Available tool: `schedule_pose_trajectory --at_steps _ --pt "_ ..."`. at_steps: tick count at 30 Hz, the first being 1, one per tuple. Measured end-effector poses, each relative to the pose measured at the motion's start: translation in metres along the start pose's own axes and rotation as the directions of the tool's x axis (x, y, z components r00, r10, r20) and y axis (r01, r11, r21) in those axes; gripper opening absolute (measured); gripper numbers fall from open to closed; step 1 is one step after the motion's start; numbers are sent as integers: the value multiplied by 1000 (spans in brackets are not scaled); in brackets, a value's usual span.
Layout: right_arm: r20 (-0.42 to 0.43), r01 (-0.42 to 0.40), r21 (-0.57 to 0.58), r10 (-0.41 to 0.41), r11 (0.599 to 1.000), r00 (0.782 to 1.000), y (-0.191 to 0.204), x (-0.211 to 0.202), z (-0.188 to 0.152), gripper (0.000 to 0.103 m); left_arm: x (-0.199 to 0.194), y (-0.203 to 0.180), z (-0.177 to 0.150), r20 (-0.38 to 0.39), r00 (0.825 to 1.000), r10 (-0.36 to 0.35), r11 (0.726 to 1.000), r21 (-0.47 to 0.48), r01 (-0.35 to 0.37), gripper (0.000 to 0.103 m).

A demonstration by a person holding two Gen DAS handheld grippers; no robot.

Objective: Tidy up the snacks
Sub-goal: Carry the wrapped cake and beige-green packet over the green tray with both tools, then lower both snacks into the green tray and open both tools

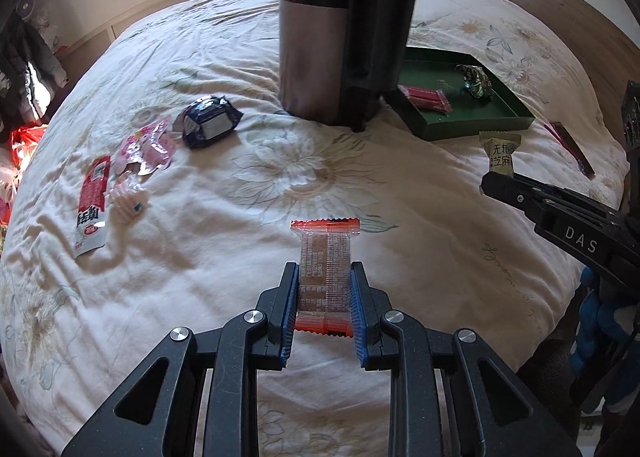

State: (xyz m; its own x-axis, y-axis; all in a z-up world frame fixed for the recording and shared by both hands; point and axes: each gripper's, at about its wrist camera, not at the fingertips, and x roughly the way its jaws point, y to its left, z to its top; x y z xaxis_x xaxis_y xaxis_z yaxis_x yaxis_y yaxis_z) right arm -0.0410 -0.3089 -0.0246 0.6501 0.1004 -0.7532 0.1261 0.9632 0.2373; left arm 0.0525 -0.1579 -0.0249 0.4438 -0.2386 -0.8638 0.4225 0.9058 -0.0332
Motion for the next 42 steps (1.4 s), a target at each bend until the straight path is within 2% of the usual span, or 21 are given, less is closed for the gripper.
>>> schedule_pose_trajectory --at_steps 12,19,30,42 --pt "80 103 61 -108 993 991 -102 0 51 57 28 -98 69 37 993 -111 987 120 106 21" --pt "97 139 83 -147 987 984 -151 19 82 57 57 -138 121 84 987 -139 977 173 123 21" --pt "82 178 83 -185 980 979 -190 61 106 57 127 -169 177 70 991 -117 977 187 102 21" --pt "40 216 66 -219 974 975 -215 101 116 58 185 -183 197 15 995 -100 976 195 96 21"
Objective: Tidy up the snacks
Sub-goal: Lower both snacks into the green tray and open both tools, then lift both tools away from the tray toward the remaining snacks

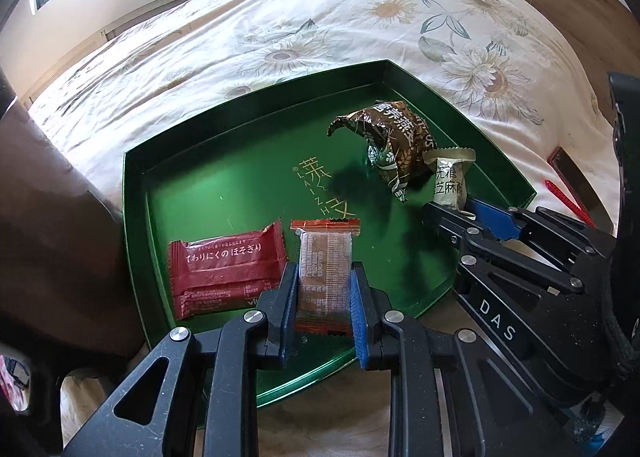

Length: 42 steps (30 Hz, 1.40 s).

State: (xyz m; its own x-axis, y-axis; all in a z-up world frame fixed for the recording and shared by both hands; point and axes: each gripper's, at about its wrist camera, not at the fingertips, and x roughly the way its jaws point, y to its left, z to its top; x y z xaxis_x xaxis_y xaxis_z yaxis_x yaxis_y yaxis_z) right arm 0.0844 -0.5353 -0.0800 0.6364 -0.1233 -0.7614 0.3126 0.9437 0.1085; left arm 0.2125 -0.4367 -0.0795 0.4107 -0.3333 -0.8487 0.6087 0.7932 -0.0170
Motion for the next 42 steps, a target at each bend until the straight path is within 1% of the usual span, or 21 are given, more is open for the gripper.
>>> schedule_pose_trajectory --at_steps 4,10,14,16,17,18,21,23,30,36,42 --pt "-3 3 -1 -3 1000 1000 -1 5 2 59 10 1 -1 -15 1000 5 1000 -11 -5 21" --pt "-8 15 -14 -15 1000 1000 0 9 3 61 13 -3 -3 -12 999 32 999 16 -32 21" --pt "-17 31 -33 -31 999 999 3 9 4 65 16 -4 -3 -23 999 36 999 19 -35 22" --pt "-20 39 -40 -40 998 999 3 8 4 69 15 -4 -3 -25 999 36 999 18 -35 26" --pt "-20 43 -43 -44 998 999 3 7 4 76 15 -4 -3 -23 999 39 999 18 -39 32" --pt "-20 47 -45 -48 998 999 3 6 4 86 13 -4 -3 -18 999 43 999 16 -43 37" --pt "-22 57 -51 -58 997 998 2 3 4 99 10 -3 -3 -13 999 52 999 15 -52 43" --pt "-24 63 -50 -64 997 998 1 0 3 103 8 -3 -4 -9 998 60 998 14 -60 46" --pt "3 75 -46 -75 996 997 -1 -22 2 103 -10 -2 -6 15 997 74 997 11 -74 51" --pt "35 90 -33 -89 995 995 3 -51 2 103 -44 -5 -14 56 996 77 996 38 -79 56" --pt "43 73 -13 -72 997 996 11 -80 -13 103 -80 -3 -33 81 994 76 996 49 -80 56"
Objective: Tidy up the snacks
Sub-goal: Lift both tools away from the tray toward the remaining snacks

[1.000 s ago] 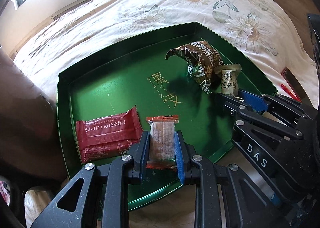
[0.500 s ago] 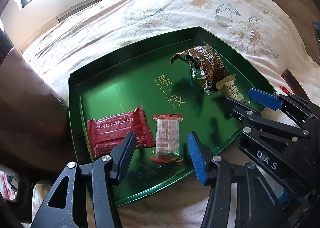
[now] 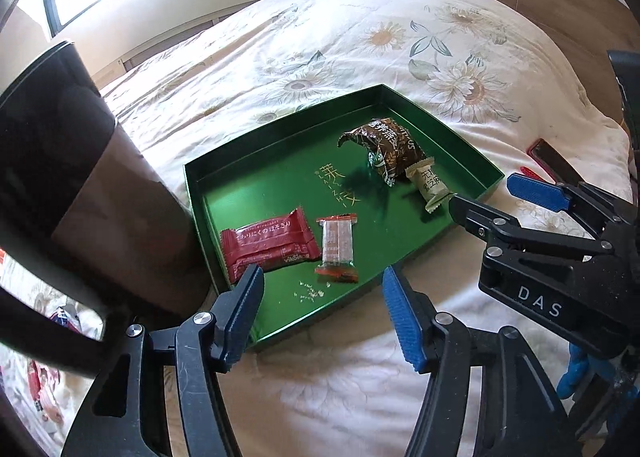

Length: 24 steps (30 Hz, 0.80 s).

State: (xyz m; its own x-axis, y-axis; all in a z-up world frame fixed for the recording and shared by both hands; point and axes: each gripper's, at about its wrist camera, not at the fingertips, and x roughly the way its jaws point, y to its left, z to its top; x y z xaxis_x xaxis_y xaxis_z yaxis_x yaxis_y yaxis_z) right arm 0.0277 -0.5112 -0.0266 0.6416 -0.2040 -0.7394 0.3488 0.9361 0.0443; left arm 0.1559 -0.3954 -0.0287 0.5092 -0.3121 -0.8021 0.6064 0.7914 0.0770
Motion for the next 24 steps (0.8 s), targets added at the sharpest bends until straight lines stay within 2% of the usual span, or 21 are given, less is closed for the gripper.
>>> schedule_pose_trajectory --at_steps 6,13,24 --pt "15 -19 4 19 1000 1000 12 -37 -16 103 -39 6 -22 30 999 11 1000 6 -11 58" --pt "35 -42 8 42 999 999 34 -79 -35 103 -82 29 -58 44 998 40 999 -24 -39 60" --pt "40 -87 -53 89 995 995 94 -124 -61 103 -128 87 -106 52 993 109 987 -128 -101 60"
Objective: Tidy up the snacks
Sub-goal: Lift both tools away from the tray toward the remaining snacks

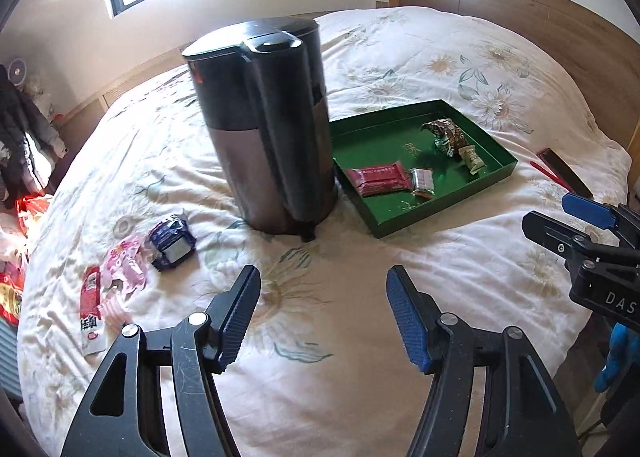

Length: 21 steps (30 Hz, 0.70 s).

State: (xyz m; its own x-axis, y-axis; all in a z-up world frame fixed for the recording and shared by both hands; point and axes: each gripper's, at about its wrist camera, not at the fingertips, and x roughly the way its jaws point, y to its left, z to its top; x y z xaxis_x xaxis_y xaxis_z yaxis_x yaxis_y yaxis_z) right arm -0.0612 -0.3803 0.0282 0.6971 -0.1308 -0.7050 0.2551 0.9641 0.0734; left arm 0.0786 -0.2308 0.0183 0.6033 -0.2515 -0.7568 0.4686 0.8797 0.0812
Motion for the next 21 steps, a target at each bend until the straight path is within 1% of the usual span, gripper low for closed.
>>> schedule_pose_trajectory --at_steps 11,17,21 --pt "-19 -55 -98 53 994 998 72 -25 -22 103 -35 63 -39 19 997 73 993 -93 -71 60" --pt "-23 -78 -152 75 985 997 109 -40 -32 103 -53 98 -66 25 994 109 982 -158 -104 60" --pt "-31 -101 -183 96 978 995 131 -47 -40 103 -59 119 -85 15 991 134 973 -192 -129 60"
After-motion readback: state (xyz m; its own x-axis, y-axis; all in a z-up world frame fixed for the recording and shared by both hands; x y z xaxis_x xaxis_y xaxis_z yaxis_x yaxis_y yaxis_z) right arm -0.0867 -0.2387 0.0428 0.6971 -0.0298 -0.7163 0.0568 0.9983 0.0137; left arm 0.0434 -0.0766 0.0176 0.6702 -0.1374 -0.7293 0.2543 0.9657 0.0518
